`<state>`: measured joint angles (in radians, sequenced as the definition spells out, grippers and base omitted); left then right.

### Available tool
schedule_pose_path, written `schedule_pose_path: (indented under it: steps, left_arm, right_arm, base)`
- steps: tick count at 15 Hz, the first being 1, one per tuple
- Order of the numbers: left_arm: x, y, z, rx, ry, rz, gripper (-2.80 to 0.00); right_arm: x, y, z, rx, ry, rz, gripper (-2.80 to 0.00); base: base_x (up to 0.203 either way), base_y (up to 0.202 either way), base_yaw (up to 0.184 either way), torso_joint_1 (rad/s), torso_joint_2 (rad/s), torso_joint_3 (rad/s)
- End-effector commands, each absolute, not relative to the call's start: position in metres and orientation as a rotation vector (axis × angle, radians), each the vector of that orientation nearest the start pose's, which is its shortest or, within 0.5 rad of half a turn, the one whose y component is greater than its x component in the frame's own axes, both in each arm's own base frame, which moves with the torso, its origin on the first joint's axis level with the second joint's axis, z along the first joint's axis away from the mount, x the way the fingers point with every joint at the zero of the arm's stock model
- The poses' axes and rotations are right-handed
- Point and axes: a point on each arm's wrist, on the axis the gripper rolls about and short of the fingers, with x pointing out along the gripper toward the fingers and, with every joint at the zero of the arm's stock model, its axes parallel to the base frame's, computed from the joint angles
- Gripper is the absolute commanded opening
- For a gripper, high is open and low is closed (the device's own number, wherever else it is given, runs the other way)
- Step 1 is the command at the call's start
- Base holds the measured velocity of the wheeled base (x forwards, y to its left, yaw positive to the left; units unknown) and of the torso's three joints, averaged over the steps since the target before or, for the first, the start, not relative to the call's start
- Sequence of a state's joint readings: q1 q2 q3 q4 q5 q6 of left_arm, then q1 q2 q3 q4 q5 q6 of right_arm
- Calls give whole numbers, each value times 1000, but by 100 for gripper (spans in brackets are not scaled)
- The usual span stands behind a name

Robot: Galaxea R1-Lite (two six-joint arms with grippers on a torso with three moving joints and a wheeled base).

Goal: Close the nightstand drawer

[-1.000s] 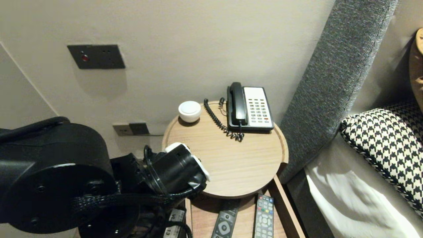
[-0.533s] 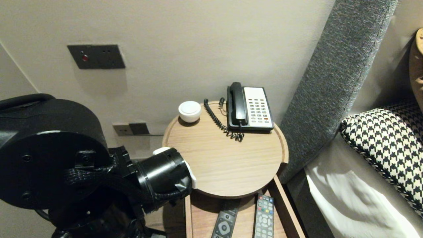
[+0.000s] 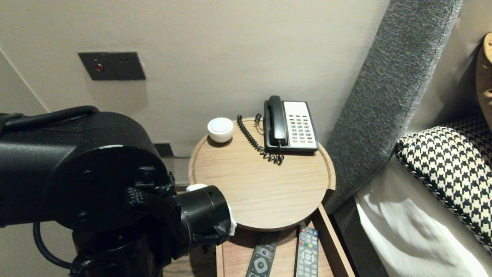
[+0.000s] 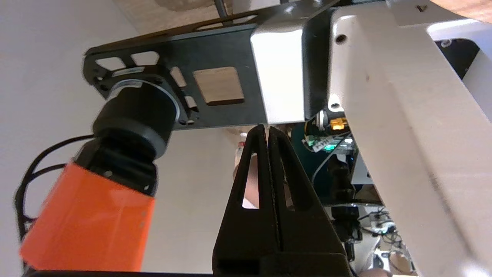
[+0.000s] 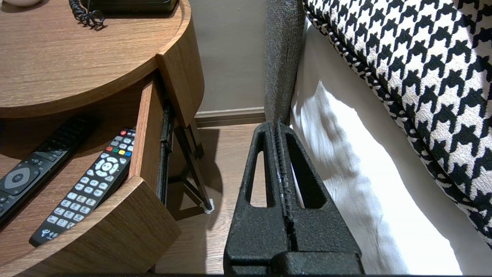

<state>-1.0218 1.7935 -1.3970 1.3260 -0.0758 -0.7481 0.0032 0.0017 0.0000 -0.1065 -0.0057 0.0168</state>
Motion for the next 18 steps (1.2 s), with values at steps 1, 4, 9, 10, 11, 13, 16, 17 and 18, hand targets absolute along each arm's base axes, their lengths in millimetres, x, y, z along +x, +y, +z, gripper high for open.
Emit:
schedule_pose_path:
  steps: [1, 4, 9, 10, 11, 13, 16, 17, 18]
  left_arm:
    - [125, -219, 181, 299, 1754, -145, -280]
    - [128, -227, 168, 287, 1776, -146, -280]
    - [130, -236, 149, 235, 1781, -127, -280]
    - [130, -236, 149, 218, 1805, -138, -280]
    - [129, -236, 149, 208, 1821, -143, -280]
    - [128, -237, 148, 211, 1823, -148, -280]
    - [125, -238, 146, 219, 1823, -152, -280]
    - [125, -238, 144, 219, 1823, -153, -280]
    - [123, -238, 141, 217, 1821, -153, -280]
  right_arm:
    - [-20, 0, 75, 17, -64, -3, -280]
    - [-20, 0, 75, 17, -64, -1, -280]
    - [-20, 0, 75, 17, -64, -1, -280]
    - [-20, 0, 75, 17, -64, -3, -280]
    - [-20, 0, 75, 17, -64, -2, -280]
    - [-20, 0, 75, 17, -64, -3, -280]
    - [-20, 0, 75, 17, -64, -3, -280]
    - [-20, 0, 75, 17, -64, -2, -280]
    - [-20, 0, 75, 17, -64, -3, -280]
  base:
    - [0, 0, 0, 0, 0, 0]
    - [0, 0, 0, 0, 0, 0]
    - [0, 0, 0, 0, 0, 0]
    - [0, 0, 0, 0, 0, 0]
    - [0, 0, 0, 0, 0, 0]
    - [0, 0, 0, 0, 0, 0]
    - [0, 0, 0, 0, 0, 0]
    - [0, 0, 0, 0, 0, 0]
    - [0, 0, 0, 0, 0, 0]
